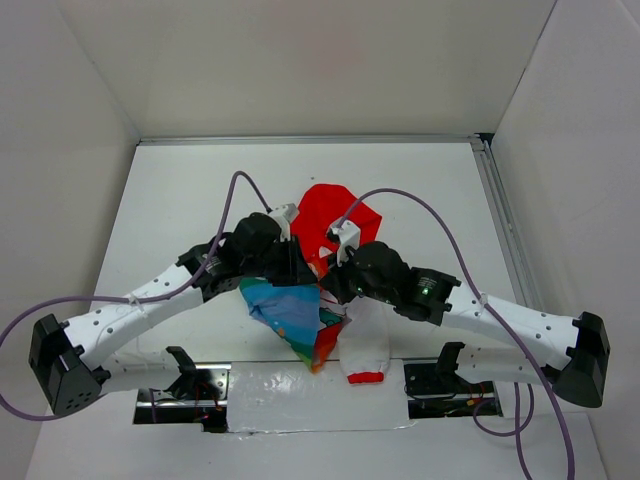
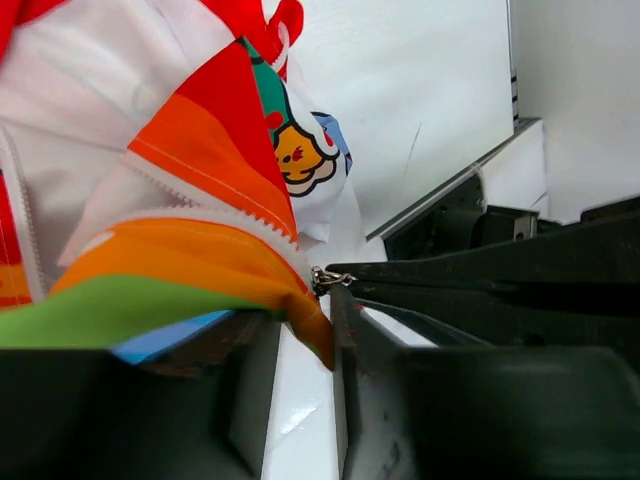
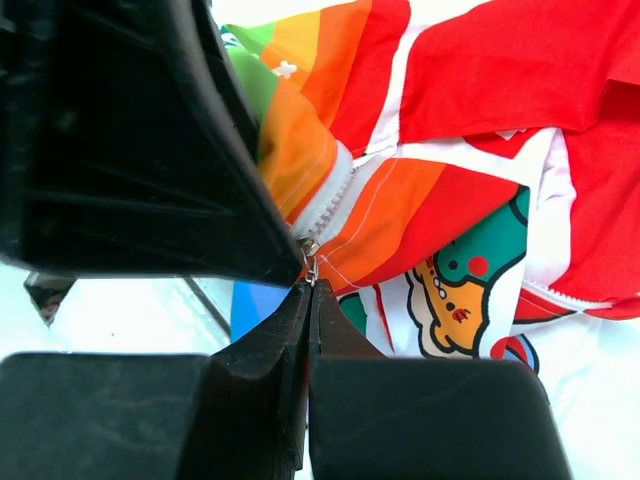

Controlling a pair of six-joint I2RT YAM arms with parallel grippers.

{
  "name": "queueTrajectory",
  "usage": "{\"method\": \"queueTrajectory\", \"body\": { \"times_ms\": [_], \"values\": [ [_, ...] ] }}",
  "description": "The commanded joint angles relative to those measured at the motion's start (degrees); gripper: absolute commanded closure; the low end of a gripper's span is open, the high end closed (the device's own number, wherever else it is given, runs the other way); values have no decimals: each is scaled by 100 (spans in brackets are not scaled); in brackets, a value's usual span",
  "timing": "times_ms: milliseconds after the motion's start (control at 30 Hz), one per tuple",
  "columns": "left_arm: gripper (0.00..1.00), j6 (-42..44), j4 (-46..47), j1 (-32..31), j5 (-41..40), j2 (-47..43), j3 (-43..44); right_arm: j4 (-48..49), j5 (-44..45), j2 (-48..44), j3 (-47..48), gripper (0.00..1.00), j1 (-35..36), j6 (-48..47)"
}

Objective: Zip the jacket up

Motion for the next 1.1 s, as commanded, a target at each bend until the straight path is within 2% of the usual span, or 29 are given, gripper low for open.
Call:
{"method": "queueTrajectory", "body": {
  "times_ms": [0,67,467,567,633,733,833,900,967,1067],
  "values": [
    [84,-11,93,14,16,74,98,396,-30,-130,165,100,-18,120],
    [100,-20,111,14,33,74,63,362,111,-86,200,100,-26,146],
    [100,60,-258,-65,42,-32,-245,-604,2904,897,1307,100,-220,181],
    [100,86,-267,-136,253,-41,-368,-500,3178,1318,1378,100,-307,120],
    [100,77,-302,-214,384,-67,-421,-622,3144,1548,1570,100,-474,207],
    [100,34,-425,-294,455,-128,-552,-299,3127,1882,1641,100,-650,164],
    [100,-150,-513,-355,648,-338,-842,157,3214,2373,1939,100,-1421,147],
    [100,-256,-548,-382,745,-444,-1122,316,3328,3014,2273,100,-1844,68],
    [100,-414,-557,-399,850,-611,-1308,518,3093,3663,2914,100,-2474,-99],
    [100,-573,-513,-443,956,-822,-1651,660,2276,4332,3775,100,-2882,-161]
  ]
}}
